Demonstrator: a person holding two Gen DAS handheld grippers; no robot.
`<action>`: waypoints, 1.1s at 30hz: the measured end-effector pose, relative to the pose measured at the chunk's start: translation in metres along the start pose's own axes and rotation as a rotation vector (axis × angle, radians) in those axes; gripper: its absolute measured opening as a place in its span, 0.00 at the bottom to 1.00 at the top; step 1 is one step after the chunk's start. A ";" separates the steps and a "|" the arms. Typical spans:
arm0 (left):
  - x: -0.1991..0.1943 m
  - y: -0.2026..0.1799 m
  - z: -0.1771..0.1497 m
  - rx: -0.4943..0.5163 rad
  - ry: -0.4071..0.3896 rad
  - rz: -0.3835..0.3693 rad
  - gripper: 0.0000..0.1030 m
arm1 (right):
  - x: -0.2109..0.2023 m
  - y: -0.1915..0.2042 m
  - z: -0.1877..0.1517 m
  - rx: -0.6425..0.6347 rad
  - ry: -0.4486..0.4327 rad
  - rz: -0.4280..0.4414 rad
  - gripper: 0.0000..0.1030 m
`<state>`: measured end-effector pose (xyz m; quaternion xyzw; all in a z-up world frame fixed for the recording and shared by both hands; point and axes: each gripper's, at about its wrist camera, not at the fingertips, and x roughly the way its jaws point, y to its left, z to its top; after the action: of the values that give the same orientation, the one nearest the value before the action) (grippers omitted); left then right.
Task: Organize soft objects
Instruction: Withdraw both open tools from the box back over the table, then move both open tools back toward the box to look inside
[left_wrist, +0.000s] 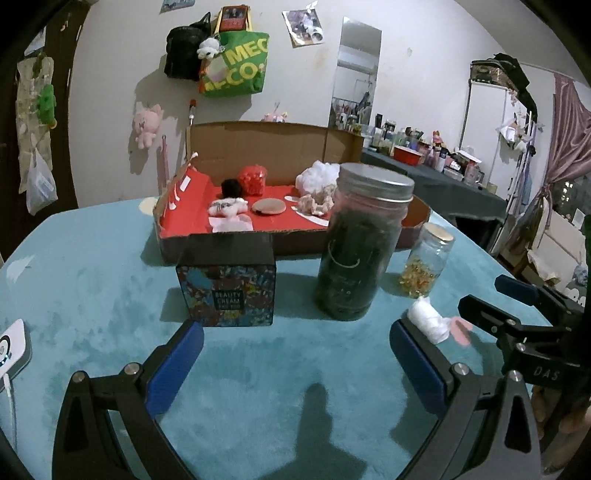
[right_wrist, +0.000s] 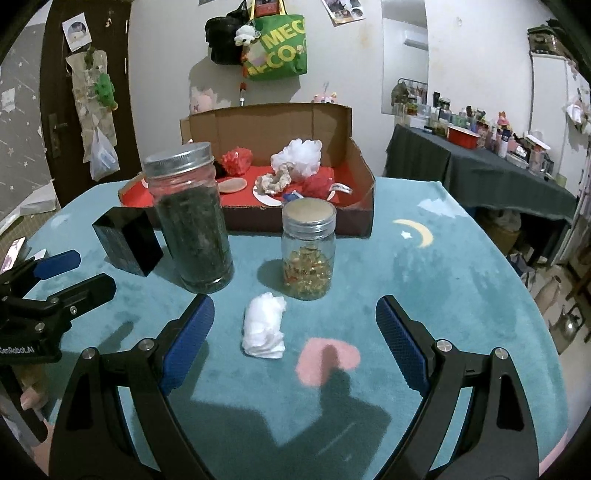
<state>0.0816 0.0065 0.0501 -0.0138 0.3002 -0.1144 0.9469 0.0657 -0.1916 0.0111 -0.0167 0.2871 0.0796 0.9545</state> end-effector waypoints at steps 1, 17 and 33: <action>0.001 0.000 -0.001 -0.003 0.003 0.000 1.00 | 0.001 0.000 0.000 -0.001 0.002 -0.001 0.87; 0.011 0.008 0.007 -0.021 0.040 0.022 1.00 | 0.016 -0.003 0.004 0.016 0.044 0.009 0.87; 0.012 0.021 0.030 -0.042 0.060 0.029 1.00 | 0.024 -0.015 0.018 0.035 0.084 -0.003 0.87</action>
<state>0.1132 0.0232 0.0657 -0.0259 0.3310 -0.0947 0.9385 0.0975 -0.2013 0.0126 -0.0039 0.3282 0.0723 0.9418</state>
